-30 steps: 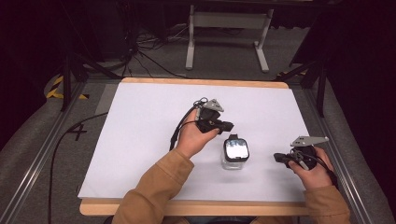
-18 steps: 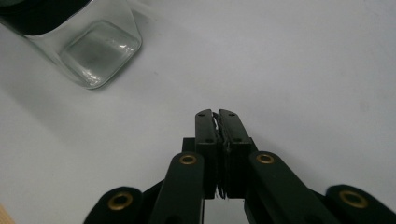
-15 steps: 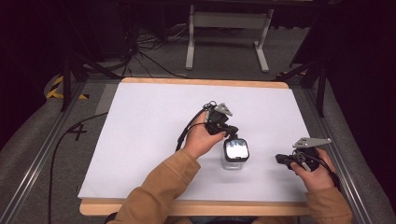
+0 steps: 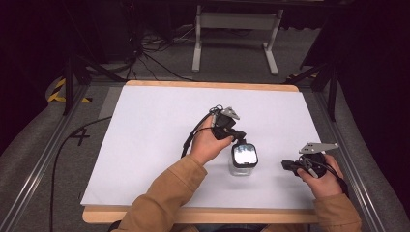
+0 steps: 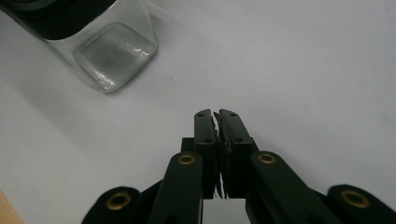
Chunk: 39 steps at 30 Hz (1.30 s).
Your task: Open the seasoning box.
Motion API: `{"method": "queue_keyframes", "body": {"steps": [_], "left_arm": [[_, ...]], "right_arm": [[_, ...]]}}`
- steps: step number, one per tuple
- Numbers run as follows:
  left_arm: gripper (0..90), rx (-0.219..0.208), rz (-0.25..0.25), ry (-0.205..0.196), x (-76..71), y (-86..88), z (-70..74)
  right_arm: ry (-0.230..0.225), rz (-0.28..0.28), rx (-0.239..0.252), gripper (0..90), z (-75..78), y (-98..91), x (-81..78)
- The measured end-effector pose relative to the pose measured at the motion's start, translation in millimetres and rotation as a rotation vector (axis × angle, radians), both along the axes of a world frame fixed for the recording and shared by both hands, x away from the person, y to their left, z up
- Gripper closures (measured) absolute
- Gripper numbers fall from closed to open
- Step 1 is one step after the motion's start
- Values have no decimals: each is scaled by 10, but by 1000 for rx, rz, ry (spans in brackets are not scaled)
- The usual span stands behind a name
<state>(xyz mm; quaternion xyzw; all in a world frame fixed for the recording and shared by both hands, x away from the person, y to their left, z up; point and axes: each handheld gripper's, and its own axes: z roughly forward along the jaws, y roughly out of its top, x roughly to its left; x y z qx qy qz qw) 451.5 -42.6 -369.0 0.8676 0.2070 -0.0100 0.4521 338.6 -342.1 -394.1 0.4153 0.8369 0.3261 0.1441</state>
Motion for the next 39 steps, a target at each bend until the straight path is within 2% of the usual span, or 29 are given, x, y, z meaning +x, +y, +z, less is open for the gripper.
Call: {"method": "queue_keyframes", "body": {"steps": [5,6,7,8,9,11,16,19,24,28,39], "left_arm": [[899,-4,-4,4,15,5,-7],[900,9,12,-11,13,0,-12],[900,45,36,-34,13,-6,-23],[900,34,28,-34,28,-4,-39],[900,29,24,-12,40,3,-48],[900,24,21,4,54,17,-56],[900,31,18,-13,37,15,-40],[900,-9,-3,14,27,38,-12],[900,6,-13,-1,1,20,6],[900,-5,-9,21,2,19,0],[900,-12,-8,28,23,21,-13]], "right_arm": [[-7,10,1,876,15,39,-12],[-11,17,3,878,18,46,-14],[-7,19,15,879,26,55,-19],[-7,27,29,879,31,65,-23],[-3,35,44,879,44,76,-28],[-14,51,51,879,69,111,-38],[-23,73,48,879,98,176,-57],[-21,73,45,879,97,184,-63],[-22,72,45,879,99,184,-62],[-25,76,42,878,92,199,-60],[-25,86,46,878,98,256,-75]]}}
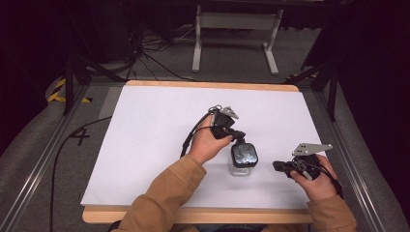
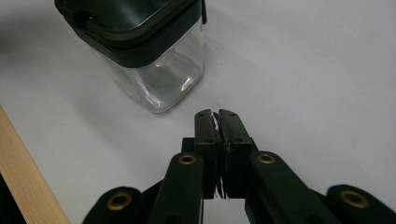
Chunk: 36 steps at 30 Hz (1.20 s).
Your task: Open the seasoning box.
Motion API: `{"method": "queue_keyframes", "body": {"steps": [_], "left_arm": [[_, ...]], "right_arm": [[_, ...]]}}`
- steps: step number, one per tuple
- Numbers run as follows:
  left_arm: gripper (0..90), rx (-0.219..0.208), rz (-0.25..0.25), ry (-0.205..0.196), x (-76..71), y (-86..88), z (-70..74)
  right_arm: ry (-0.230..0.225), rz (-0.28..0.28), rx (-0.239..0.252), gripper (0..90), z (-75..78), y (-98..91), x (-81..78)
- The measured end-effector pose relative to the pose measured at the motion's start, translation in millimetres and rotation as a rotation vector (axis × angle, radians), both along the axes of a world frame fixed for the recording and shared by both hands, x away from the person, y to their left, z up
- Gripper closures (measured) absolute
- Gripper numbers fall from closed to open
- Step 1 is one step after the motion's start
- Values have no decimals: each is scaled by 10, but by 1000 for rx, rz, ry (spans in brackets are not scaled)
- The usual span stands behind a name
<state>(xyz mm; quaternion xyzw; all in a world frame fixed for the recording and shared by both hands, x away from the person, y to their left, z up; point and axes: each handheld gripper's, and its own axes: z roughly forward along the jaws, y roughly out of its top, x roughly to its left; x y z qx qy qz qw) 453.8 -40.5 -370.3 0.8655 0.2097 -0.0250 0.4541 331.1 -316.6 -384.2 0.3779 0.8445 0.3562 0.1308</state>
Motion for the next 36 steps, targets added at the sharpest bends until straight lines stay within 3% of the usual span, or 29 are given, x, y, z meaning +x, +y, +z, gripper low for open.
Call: {"method": "queue_keyframes", "body": {"steps": [7,14,18,25,27,29,30,36], "left_arm": [[900,-2,1,1,10,4,-8],[900,1,2,-7,10,0,-10],[900,3,3,-11,8,-1,-9],[900,2,2,-15,3,-1,-10],[900,20,16,-42,-30,-4,8],[899,45,31,-111,-104,1,91],[899,35,26,-118,-132,18,138],[898,29,-18,-80,-280,203,392]], "right_arm": [[-18,30,6,881,17,94,-18],[-63,113,66,900,53,270,-57],[-74,138,76,900,42,348,-60],[-123,148,109,900,49,417,-65],[-127,145,117,900,54,417,-67],[-128,145,117,900,55,413,-67],[-127,144,118,900,57,408,-67],[-131,149,125,900,77,399,-54]]}}
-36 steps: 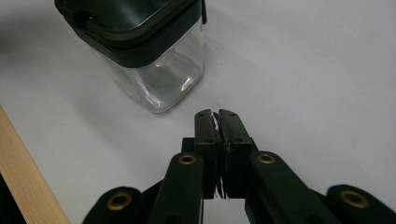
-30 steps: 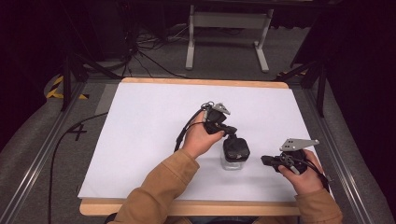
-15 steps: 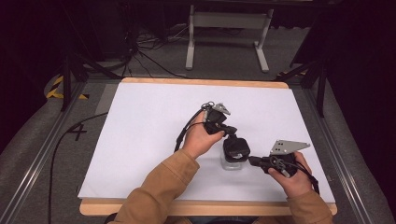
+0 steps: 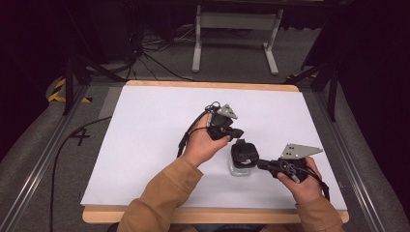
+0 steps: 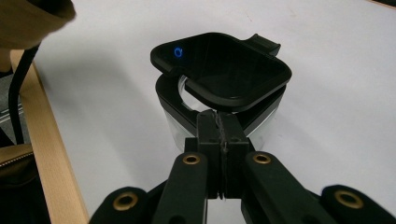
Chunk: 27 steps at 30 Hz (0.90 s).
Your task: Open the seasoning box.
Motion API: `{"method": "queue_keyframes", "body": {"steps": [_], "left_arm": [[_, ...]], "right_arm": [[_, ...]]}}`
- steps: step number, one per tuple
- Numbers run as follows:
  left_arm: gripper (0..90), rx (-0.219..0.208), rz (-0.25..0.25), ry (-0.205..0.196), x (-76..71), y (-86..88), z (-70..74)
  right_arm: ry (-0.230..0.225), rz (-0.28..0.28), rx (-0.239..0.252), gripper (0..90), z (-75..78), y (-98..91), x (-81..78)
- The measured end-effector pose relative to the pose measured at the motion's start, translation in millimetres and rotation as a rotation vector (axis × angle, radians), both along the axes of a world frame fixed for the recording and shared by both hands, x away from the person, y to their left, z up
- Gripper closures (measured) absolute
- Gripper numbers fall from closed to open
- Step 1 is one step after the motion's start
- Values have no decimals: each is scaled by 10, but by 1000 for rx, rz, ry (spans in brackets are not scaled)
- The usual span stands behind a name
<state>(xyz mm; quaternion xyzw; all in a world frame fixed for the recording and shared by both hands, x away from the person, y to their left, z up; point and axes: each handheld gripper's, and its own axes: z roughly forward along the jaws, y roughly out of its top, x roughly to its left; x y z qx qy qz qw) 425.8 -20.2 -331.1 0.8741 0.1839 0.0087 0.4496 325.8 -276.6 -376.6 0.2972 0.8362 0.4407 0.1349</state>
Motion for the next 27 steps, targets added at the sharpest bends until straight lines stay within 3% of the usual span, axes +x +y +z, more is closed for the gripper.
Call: {"method": "queue_keyframes", "body": {"steps": [3,8,18,24,27], "left_arm": [[898,30,-44,28,-118,92,109],[896,106,-119,52,-287,132,162],[890,220,-192,87,-452,48,59],[889,229,-187,88,-430,-70,-64],[890,228,-154,64,-406,-111,-106]], "right_arm": [[9,7,21,900,17,2,7],[-5,6,22,900,52,13,24],[-36,-6,54,900,121,43,76],[-48,-22,81,900,138,49,86],[-48,-23,84,900,138,54,85]]}}
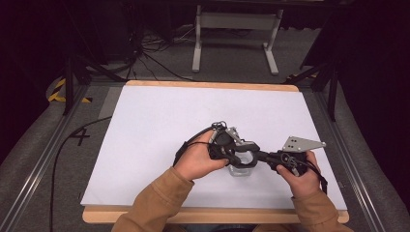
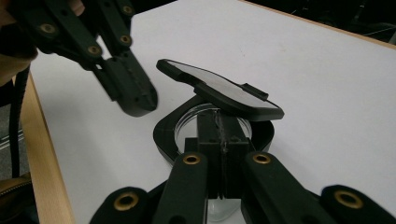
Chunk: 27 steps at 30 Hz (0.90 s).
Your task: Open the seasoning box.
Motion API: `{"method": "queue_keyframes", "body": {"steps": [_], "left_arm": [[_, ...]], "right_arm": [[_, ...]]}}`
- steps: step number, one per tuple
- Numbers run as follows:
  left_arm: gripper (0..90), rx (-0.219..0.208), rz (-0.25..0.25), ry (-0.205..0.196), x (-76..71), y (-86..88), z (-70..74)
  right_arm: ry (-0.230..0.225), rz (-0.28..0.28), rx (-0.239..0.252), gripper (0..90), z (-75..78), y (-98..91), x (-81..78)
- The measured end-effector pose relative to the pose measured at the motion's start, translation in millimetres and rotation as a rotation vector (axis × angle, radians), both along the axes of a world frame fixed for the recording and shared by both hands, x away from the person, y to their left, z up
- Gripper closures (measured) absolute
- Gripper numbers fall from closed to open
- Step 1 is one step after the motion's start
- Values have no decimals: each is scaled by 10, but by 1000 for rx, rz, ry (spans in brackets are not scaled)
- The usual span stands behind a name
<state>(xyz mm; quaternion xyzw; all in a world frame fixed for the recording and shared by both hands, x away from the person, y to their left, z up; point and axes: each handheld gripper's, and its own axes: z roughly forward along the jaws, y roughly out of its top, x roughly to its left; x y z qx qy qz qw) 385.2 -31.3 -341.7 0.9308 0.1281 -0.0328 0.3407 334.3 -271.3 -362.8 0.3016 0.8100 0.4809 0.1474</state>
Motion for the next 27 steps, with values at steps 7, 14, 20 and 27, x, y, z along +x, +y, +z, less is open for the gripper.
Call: {"method": "queue_keyframes", "body": {"steps": [7,14,20,27], "left_arm": [[895,-43,33,-42,37,-2,28],[894,-110,72,-73,78,45,94],[895,-137,95,-75,104,55,114],[895,-214,158,-107,154,100,141]], "right_arm": [[4,-4,-12,900,-35,4,-8],[36,-6,-42,900,-142,15,8],[44,-4,-41,900,-174,16,3],[22,-4,-37,900,-198,5,-8]]}}
